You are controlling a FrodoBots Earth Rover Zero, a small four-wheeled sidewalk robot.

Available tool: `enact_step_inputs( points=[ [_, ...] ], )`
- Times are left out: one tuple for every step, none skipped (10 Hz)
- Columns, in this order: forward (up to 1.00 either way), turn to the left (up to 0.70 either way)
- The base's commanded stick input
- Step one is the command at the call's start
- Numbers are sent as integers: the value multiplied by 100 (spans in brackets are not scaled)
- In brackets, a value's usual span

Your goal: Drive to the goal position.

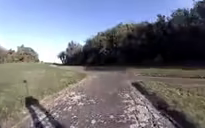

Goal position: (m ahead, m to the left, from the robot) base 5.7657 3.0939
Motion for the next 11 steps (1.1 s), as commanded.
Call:
enact_step_inputs(
  points=[
    [50,3],
    [50,2],
    [50,0],
    [50,-2],
    [50,-2],
    [50,0],
    [50,-1],
    [50,-3],
    [50,-1],
    [50,-1],
    [50,-3]
  ],
)
